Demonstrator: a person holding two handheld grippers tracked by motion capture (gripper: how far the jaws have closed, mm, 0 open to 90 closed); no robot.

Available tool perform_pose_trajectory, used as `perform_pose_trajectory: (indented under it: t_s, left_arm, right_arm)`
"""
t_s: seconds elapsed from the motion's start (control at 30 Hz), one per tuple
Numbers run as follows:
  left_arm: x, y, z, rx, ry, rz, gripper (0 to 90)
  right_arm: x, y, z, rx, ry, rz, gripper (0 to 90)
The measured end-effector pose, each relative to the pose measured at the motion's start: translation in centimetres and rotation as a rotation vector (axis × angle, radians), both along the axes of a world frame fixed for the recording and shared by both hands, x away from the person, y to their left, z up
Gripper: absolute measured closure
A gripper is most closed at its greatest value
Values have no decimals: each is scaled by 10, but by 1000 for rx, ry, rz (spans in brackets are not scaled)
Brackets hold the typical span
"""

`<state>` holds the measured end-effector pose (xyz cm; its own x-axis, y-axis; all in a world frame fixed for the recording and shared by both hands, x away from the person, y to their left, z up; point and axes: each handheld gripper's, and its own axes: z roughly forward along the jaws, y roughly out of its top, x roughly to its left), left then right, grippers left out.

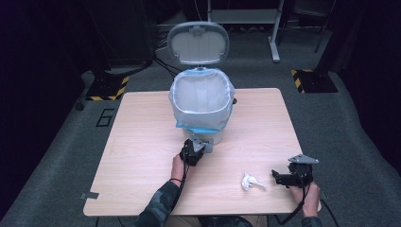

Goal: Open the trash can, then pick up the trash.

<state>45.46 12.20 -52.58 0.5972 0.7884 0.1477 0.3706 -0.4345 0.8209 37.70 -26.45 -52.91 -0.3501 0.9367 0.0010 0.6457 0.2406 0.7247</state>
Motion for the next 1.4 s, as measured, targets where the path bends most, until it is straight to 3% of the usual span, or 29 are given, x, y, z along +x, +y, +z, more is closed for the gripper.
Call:
perform_pose_trajectory:
  t_s: [0.27,0.8,1.13,1.4]
  left_arm:
    - [2,2,0,-21,26,4,900]
    - [2,3,0,-29,26,8,900]
    - [5,7,1,-84,57,6,900]
    - [7,8,1,-86,63,-1,900]
  right_arm:
    - [0,0,0,0,-2,-1,45]
    - [0,0,0,1,-2,-2,46]
    - [-2,0,0,-3,-5,-20,52]
    - [-1,-6,2,44,17,-41,36]
